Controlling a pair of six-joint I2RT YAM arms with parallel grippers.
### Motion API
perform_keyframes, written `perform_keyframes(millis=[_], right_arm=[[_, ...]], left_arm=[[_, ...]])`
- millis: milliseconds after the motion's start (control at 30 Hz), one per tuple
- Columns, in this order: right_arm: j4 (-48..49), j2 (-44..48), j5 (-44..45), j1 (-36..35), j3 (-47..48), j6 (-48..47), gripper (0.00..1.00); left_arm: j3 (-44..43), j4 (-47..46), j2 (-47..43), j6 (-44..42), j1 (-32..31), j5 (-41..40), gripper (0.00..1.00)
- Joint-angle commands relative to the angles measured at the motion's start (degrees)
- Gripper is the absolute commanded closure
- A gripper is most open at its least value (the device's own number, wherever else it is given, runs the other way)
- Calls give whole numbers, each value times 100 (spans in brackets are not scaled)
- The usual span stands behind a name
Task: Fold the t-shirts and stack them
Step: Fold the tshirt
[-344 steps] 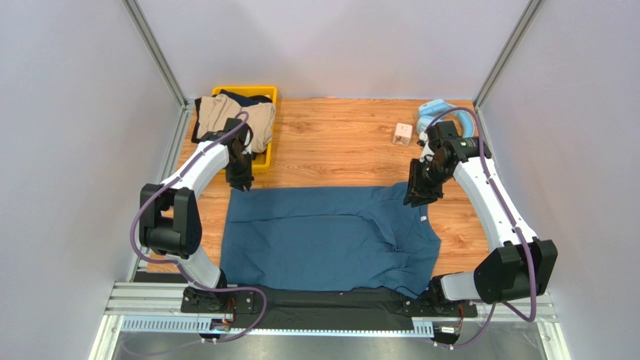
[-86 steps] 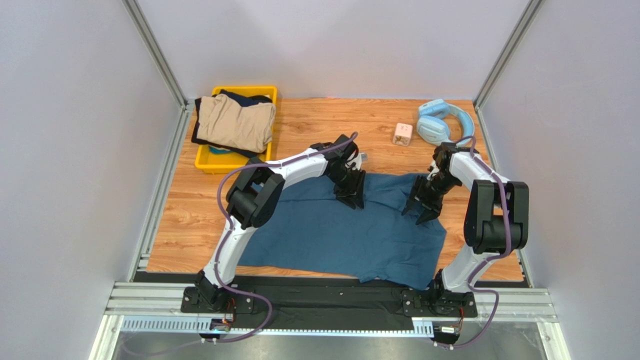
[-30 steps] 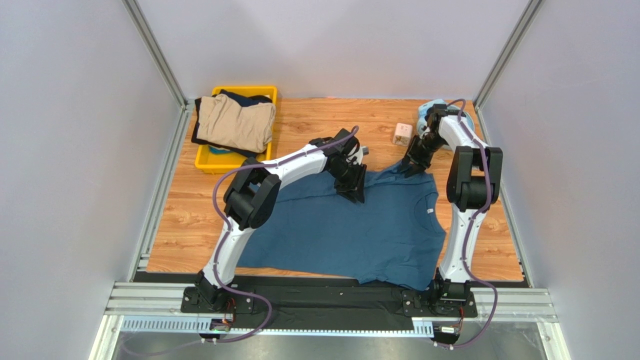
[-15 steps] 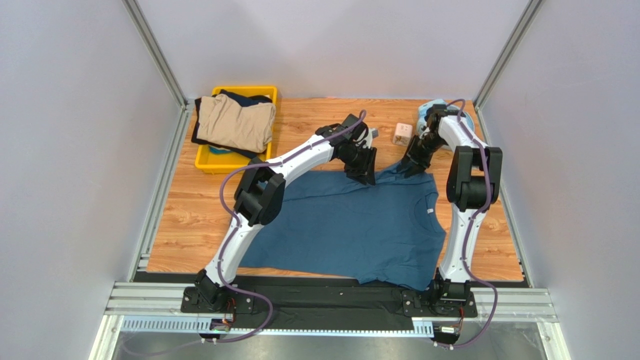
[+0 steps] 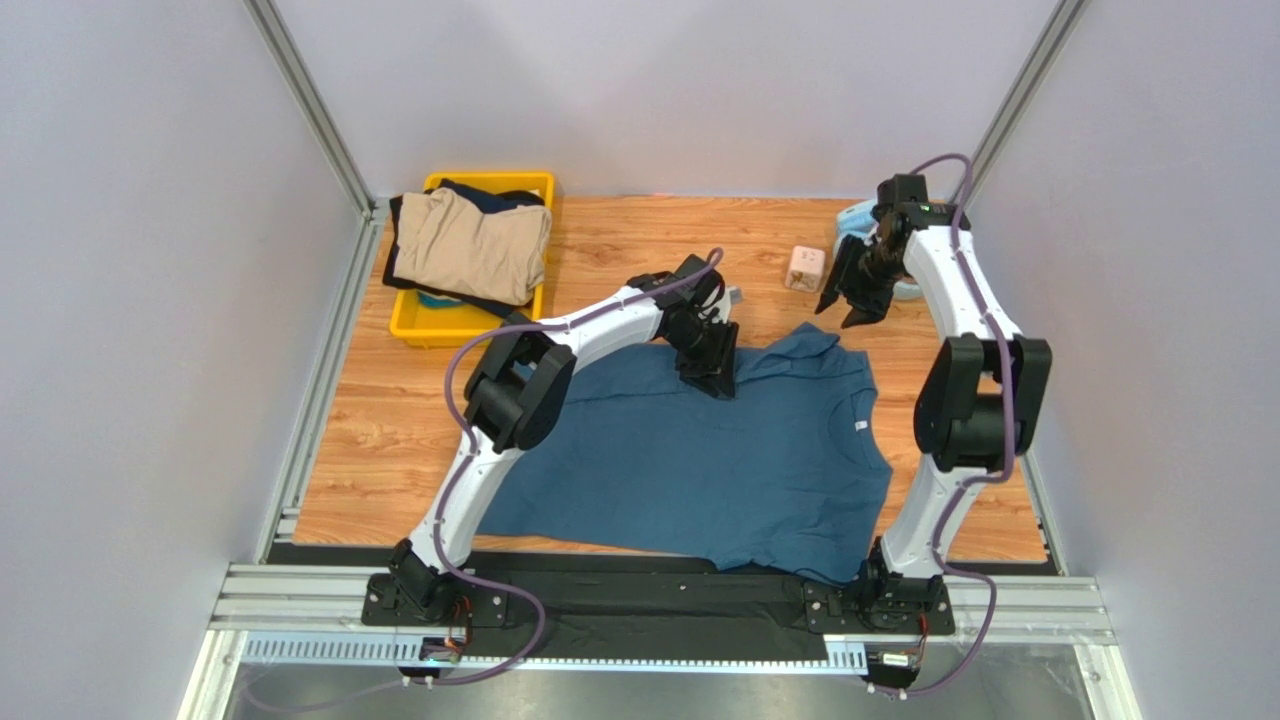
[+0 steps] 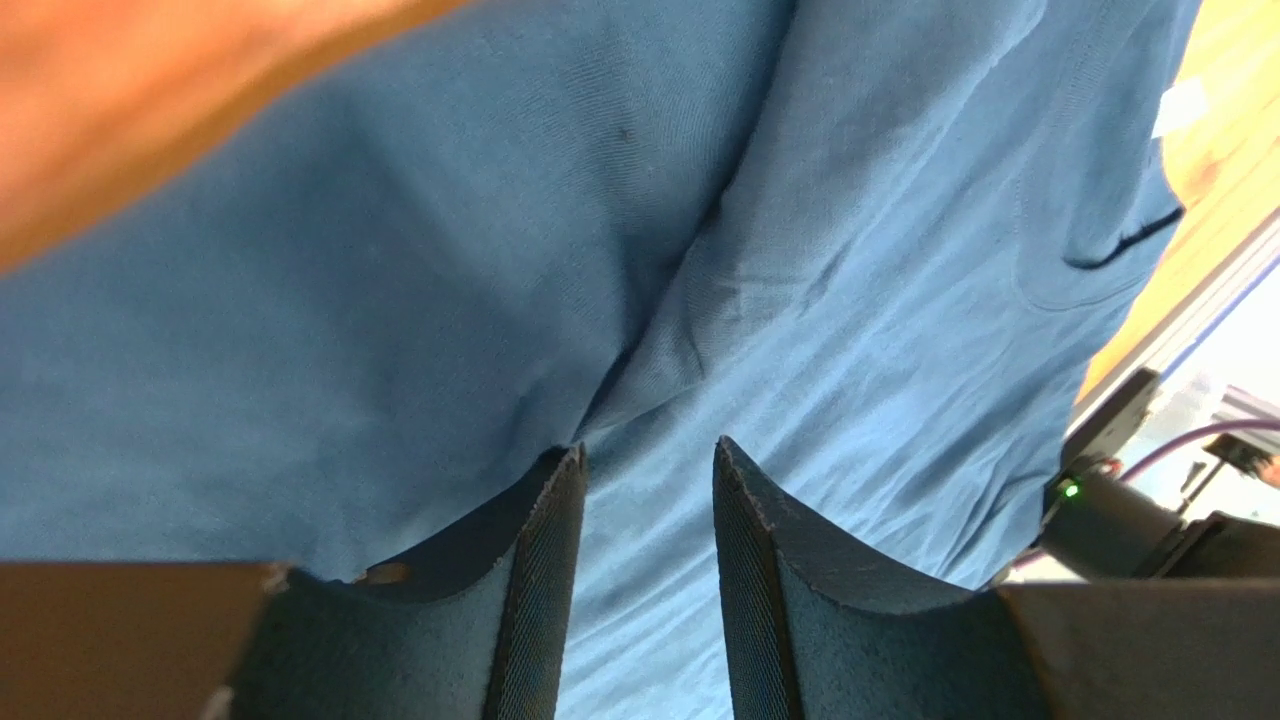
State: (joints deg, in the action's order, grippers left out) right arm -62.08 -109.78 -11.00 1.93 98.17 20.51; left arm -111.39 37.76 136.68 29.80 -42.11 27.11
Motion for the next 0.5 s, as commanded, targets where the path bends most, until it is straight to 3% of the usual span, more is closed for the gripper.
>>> perform_keyframes(millis=[0, 167, 467], right_arm=[[214, 325, -59, -430, -359, -109, 48], [592, 36, -279, -685, -834, -4, 49], [627, -632, -358, -1107, -563, 58, 49]], left_arm=[[941, -391, -686, 61, 97, -110, 55], [1321, -427, -950, -1, 150, -145, 55], [1638, -497, -1109, -9, 203, -145, 56]])
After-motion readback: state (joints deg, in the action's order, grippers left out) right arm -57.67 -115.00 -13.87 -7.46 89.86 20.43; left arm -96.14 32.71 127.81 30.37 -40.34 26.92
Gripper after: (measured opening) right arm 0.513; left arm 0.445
